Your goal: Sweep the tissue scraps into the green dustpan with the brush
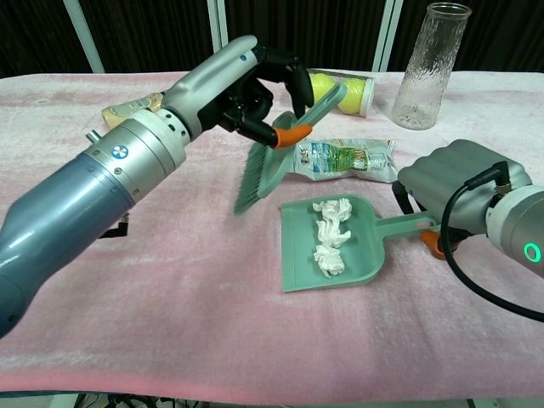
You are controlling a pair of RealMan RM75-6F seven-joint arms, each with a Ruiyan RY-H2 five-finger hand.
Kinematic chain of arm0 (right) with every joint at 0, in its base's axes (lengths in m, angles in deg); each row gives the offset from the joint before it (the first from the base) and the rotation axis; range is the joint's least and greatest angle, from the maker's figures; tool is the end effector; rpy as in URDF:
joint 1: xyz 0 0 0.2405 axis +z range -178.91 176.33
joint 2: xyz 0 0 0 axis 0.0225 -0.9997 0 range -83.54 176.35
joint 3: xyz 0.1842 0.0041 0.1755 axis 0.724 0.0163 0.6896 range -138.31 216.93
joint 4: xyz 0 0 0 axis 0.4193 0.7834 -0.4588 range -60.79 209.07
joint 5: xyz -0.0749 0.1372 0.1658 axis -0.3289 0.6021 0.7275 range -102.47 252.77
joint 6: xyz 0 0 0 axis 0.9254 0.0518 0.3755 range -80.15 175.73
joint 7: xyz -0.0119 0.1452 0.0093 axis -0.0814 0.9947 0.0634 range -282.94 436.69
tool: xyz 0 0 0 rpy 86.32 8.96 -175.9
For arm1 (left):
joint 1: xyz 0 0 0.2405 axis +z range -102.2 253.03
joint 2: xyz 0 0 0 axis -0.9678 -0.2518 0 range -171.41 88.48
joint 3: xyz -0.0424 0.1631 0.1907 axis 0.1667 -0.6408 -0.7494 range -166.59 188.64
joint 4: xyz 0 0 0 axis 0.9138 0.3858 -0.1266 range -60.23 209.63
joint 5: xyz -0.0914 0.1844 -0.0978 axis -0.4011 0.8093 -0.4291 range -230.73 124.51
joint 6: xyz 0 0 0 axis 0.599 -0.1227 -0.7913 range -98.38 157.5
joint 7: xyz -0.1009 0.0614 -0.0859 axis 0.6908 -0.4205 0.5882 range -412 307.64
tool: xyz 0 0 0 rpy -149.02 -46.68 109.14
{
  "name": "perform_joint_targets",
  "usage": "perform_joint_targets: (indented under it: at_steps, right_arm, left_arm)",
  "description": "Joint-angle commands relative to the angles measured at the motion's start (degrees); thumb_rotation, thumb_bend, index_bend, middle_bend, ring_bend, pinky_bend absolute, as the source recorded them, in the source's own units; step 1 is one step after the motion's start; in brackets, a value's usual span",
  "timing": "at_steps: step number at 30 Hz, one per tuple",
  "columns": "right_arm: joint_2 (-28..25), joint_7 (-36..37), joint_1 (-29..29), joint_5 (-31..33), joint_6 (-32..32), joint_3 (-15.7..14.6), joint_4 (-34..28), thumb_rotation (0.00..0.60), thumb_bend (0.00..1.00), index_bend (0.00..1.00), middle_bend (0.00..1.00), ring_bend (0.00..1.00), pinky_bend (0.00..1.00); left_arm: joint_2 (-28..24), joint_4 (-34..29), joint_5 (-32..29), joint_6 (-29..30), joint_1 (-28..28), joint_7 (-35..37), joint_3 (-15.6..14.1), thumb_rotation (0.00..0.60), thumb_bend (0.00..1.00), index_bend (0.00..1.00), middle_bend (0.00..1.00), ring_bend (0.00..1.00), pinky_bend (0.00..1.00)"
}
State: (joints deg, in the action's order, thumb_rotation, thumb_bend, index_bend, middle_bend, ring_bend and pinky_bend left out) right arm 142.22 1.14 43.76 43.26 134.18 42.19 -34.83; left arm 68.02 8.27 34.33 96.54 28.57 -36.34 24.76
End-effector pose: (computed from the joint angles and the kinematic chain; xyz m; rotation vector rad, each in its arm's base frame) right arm -0.1245 -0.2524 -0.0482 1.8576 -0.6714 0.2509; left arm -0.0510 0.3350 -0.0912 -1.7970 -1.1342 -1.6849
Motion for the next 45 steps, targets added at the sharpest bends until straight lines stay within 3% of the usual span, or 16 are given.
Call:
perform_joint_targets:
  at_steps: [1,13,20,23,25,27,30,38,45]
  right_arm:
    - [0.08,0.06,-0.02,0.05,-0.06,0.02,0.11,0.6,0.39,0.51,0.5,0.6,0.73]
    - [0.46,0.22,-0.15,0.26,-0.3,-0.1,0.49,0.6,0.39,0.51,0.5,0.6,0.73]
    - [0.47,0.3,-0.26,0.12,-0.39,-0.33,0.25,0.6,0.39,0.51,0.5,0.6,0.73]
    - [0.53,0.37,-0.28,0.14,-0.31,-0.21,0.18,0.6,0.39,0.51,0.5,0.6,0.73]
    - [0.53,0.42,-0.3,0.13,-0.27,-0.17,0.1,0.6,0.39,0.51,0.5,0.6,0.73]
    - [0.5,0.41,-0.32,0.12,-0.26,-0.2,0.1,0.6,0.39,0.51,0.5,0.6,0.73]
    - [0.51,0.5,-0.36,0.2,-0.33,-0.17,0.22,0.6,0.39,0.51,0.5,0.6,0.73]
    - [0.75,0.49,-0.71,-0.07,-0.54,-1.09,1.27,0.6,0.33,0.5,0.43,0.58,0.73]
    - [0.88,0.46,-1.03,-0.17,-0.61,-1.57,1.78,0.6,0.26,0.4,0.34,0.58,0.73]
  left_arm:
    - [-4.15,-0.64,0.66,-2.73,-0.28,-3.76,-1.8,0.6,0.37,0.55,0.64,0.83,0.97]
    - [-16.24,-1.99,-0.94,-11.56,-0.36,-19.36,-6.63,0.6,0.37,0.55,0.64,0.83,0.97]
    - [-20.88,-3.19,-4.3,-14.69,1.2,-24.91,-8.43,0.6,0.36,0.53,0.61,0.82,0.97]
    - [-22.22,-3.03,-5.46,-15.61,1.94,-27.08,-9.31,0.6,0.21,0.43,0.51,0.82,0.97]
    - [-23.04,-3.58,-7.15,-16.47,2.67,-27.9,-9.59,0.6,0.06,0.24,0.39,0.81,0.97]
    - [-23.81,-4.41,-8.99,-17.08,3.36,-29.12,-9.68,0.6,0.01,0.13,0.32,0.81,0.97]
    - [-24.64,-5.43,-10.39,-16.46,4.2,-30.1,-9.5,0.6,0.0,0.04,0.26,0.81,0.97]
    - [-27.04,-8.27,-11.57,-13.95,5.4,-28.05,-7.89,0.6,0.0,0.03,0.24,0.81,0.97]
    - [-27.72,-9.24,-12.3,-13.29,5.68,-27.16,-7.11,0.6,0.0,0.02,0.24,0.81,0.97]
